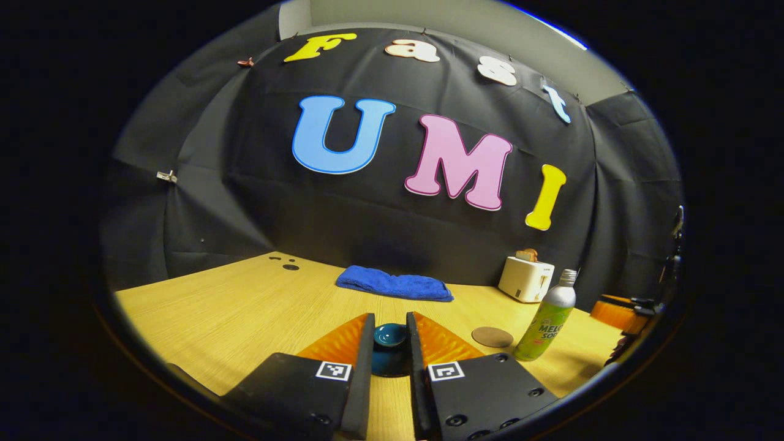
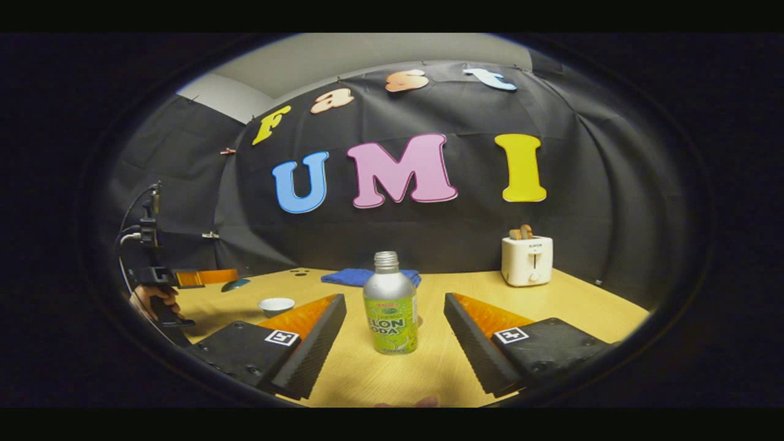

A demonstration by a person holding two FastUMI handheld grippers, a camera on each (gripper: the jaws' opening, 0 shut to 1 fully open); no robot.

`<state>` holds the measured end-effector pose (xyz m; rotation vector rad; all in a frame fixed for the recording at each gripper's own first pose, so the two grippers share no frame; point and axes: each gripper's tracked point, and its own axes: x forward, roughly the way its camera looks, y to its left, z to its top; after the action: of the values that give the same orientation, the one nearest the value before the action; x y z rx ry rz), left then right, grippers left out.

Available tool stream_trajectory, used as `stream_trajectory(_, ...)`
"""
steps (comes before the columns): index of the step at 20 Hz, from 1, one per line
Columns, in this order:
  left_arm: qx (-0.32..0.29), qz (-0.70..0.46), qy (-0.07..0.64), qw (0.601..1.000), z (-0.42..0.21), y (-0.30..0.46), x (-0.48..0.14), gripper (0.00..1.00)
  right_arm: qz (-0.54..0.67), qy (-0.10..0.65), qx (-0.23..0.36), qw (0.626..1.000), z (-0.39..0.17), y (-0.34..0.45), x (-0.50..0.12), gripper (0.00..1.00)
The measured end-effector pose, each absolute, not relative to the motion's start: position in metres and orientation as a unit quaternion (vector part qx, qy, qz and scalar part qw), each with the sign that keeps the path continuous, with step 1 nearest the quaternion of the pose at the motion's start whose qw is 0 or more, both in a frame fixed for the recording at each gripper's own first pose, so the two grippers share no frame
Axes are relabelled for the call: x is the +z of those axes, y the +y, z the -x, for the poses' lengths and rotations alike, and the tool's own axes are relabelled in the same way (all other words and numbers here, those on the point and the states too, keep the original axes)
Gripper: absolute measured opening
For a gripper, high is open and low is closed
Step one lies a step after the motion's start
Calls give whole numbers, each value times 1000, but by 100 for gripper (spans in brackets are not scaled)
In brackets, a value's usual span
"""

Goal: Open the teacup lid with one hand, grasp the water bottle and pour water into the teacup with the other hand; after pouring, place the water bottle on the coaster and then close the teacup lid.

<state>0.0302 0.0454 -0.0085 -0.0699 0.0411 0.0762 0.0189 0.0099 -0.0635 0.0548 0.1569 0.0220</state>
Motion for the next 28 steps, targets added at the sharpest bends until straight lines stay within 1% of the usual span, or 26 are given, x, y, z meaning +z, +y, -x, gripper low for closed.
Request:
stream_trajectory(3, 37, 42, 20, 998, -23, 51, -9, 31, -12, 105, 2, 994, -32, 13, -86, 100)
stream_trajectory(8, 29, 72, 21, 997, -19, 60, -6, 31, 13, 137, -10, 990, -54, 16, -106, 100)
stream_trajectory(13, 29, 84, 16, 996, -16, 69, -1, 31, 22, 149, -25, 988, -69, 21, -115, 98)
stream_trajectory(18, 24, 93, 13, 995, -16, 71, 0, 31, 25, 157, -49, 986, -74, 15, -123, 98)
stream_trajectory(20, 18, 105, 16, 994, -16, 69, 0, 31, 24, 162, -53, 985, -77, 14, -125, 95)
stream_trajectory(22, 13, 110, 17, 994, -17, 67, -1, 31, 19, 159, -52, 986, -78, 16, -123, 88)
stream_trajectory(23, 13, 108, 16, 994, -17, 69, -1, 31, 19, 160, -52, 986, -81, 16, -124, 82)
stream_trajectory(26, 20, 103, 15, 994, -15, 77, 1, 31, 49, 157, -59, 985, -84, 14, -120, 80)
stream_trajectory(28, 25, 104, 13, 994, -15, 85, 2, 31, 99, 149, -67, 982, -88, 12, -110, 81)
